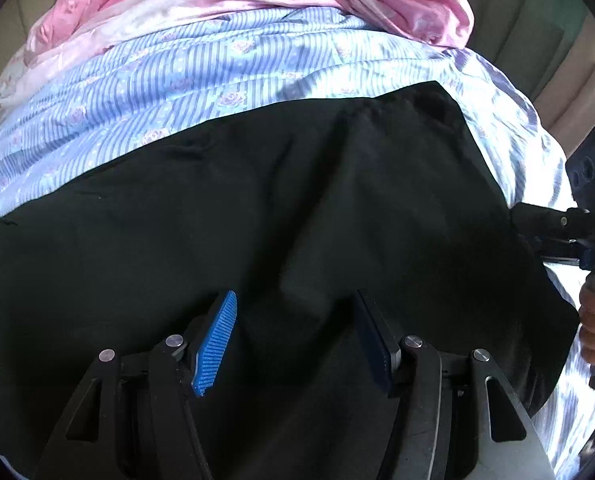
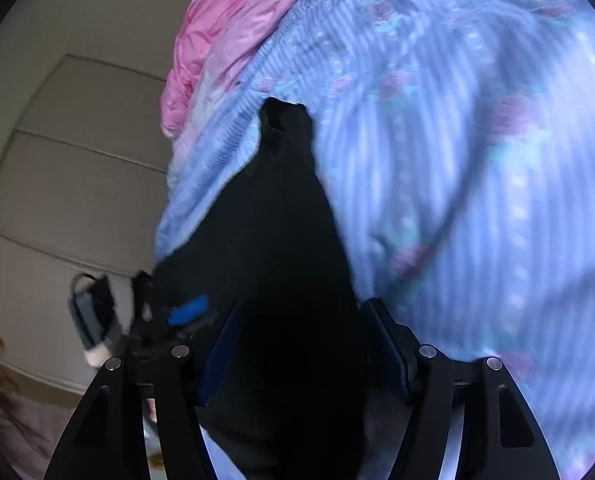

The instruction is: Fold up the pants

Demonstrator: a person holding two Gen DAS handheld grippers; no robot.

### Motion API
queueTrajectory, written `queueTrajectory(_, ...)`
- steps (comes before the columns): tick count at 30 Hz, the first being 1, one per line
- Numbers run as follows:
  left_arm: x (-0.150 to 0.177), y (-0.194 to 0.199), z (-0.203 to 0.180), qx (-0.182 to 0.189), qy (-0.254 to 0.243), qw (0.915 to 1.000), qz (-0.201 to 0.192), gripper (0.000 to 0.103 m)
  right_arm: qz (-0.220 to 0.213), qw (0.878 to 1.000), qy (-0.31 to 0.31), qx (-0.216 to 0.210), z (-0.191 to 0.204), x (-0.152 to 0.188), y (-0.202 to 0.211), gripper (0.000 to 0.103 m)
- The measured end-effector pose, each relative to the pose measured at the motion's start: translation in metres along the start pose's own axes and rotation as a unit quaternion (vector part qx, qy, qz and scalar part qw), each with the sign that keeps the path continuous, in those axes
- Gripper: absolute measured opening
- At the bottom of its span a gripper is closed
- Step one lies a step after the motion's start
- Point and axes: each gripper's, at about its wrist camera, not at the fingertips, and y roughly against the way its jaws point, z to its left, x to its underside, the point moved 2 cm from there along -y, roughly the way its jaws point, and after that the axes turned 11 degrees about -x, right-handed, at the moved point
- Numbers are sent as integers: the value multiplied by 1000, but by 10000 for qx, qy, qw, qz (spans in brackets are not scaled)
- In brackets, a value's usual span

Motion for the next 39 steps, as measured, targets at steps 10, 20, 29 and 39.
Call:
queueTrajectory(10, 0, -7, 0, -99, 44, 9999, 44, 59, 36, 9937, 182, 1105, 15, -7, -33, 38)
queueTrajectory(20, -15, 22, 24, -86, 349, 9983, 458, 44, -259, 9692, 284, 2433, 77, -7, -41, 7)
queueTrajectory(29, -11, 106, 98, -176, 900, 9954, 285, 44, -497, 9388, 1026, 3251, 188, 0, -55, 7)
queueTrajectory(39, 5, 191, 207, -347, 1227, 9918, -120, 44, -312, 9253, 1693, 3379, 299, 27, -115, 5)
